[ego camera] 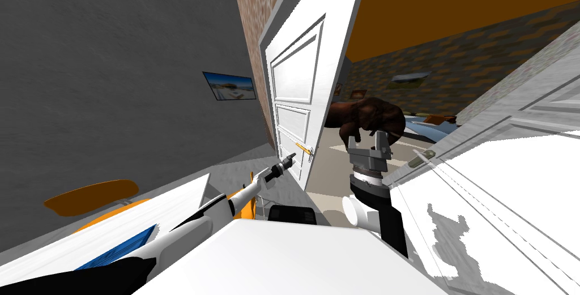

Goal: Push the door open

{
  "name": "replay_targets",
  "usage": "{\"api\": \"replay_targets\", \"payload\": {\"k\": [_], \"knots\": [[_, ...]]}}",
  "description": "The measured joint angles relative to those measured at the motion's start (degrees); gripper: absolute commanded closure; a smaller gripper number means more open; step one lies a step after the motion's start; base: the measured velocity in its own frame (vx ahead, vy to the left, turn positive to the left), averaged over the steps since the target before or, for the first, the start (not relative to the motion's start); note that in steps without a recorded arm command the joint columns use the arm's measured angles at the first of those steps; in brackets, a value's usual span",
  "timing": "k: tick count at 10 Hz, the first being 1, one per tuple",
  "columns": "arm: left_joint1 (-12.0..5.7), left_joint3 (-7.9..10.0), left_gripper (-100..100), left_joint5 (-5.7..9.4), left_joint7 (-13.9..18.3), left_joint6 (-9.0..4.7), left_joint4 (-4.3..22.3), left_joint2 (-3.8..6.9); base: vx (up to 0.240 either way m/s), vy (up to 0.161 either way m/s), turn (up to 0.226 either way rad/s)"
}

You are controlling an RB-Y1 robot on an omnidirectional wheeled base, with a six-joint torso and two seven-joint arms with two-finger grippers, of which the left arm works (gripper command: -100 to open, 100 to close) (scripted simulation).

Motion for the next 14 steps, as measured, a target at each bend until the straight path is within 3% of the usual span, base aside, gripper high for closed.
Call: {"api": "replay_targets", "payload": {"k": [14], "knots": [[0.02,-0.19,-100,-0.02,0.3,-0.23,-0.1,0.36,0.004,0.0,0.003]]}}
